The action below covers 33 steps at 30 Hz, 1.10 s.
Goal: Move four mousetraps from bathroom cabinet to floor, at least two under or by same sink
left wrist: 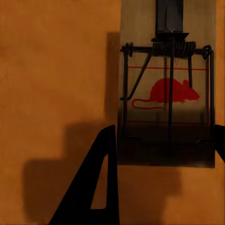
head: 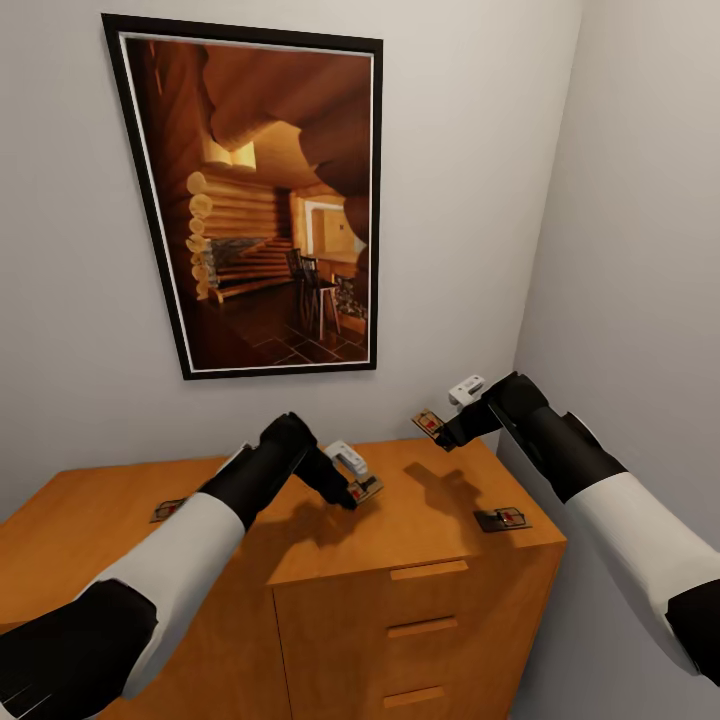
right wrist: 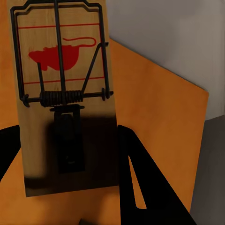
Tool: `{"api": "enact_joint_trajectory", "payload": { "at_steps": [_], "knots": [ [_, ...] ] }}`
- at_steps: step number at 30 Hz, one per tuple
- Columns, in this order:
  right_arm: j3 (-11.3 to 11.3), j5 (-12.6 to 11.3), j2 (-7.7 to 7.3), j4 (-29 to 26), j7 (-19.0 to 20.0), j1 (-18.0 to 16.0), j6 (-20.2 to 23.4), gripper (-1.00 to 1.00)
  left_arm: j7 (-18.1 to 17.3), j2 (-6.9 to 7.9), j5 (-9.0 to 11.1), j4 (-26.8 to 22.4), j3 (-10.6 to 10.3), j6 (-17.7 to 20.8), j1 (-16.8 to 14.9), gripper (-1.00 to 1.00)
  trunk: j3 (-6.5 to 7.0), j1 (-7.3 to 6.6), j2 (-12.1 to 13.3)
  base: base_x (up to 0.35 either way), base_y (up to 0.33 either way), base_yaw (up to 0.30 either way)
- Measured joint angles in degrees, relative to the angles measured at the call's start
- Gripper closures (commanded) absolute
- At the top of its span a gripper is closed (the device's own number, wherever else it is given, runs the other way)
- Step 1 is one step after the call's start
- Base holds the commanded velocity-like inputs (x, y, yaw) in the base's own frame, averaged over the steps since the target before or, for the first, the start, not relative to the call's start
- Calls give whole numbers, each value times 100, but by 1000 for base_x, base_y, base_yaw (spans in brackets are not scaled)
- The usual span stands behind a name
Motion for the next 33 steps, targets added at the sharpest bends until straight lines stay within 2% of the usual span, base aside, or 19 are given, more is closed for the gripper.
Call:
{"api": "enact_joint_trajectory", "payload": {
  "at_steps": [3,10,13,21,23,25,26,28,30,32,33],
  "knots": [
    [0,0,0,0,-1,0,0,100,-3,6,-140,-283,1,183,0,100,0,0,0,0,0,0],
    [0,-3,2,0,-3,0,0,100,-5,9,-350,-421,16,275,1,100,0,0,0,0,0,0],
    [0,-4,7,0,-3,0,0,100,1,14,-374,-435,29,278,1,100,0,0,0,0,0,0],
    [7,1,54,0,-3,0,0,100,-12,172,-401,-625,84,294,1,100,0,0,0,0,0,0],
    [8,4,64,0,-3,0,0,100,75,234,-407,-657,203,320,0,100,0,0,0,0,0,0],
    [4,6,74,0,-3,0,0,100,359,281,-415,-673,476,353,0,100,0,0,0,0,0,0],
    [1,5,81,0,-6,0,1,100,674,298,-444,-679,752,359,0,100,0,0,0,0,0,0],
    [-2,9,87,0,-8,0,0,100,1073,304,-424,-685,1108,381,0,100,0,0,0,0,0,0],
    [-8,8,99,-5,-10,0,1,100,1823,301,-447,-693,1912,394,-1,100,0,0,0,0,0,0],
    [-11,10,105,-11,-11,0,0,100,2084,301,-409,-699,2281,417,0,100,0,0,0,0,0,0],
    [-13,9,108,-17,-14,0,1,100,2247,301,-432,-706,2559,420,0,100,0,0,0,0,0,0]
  ]
}}
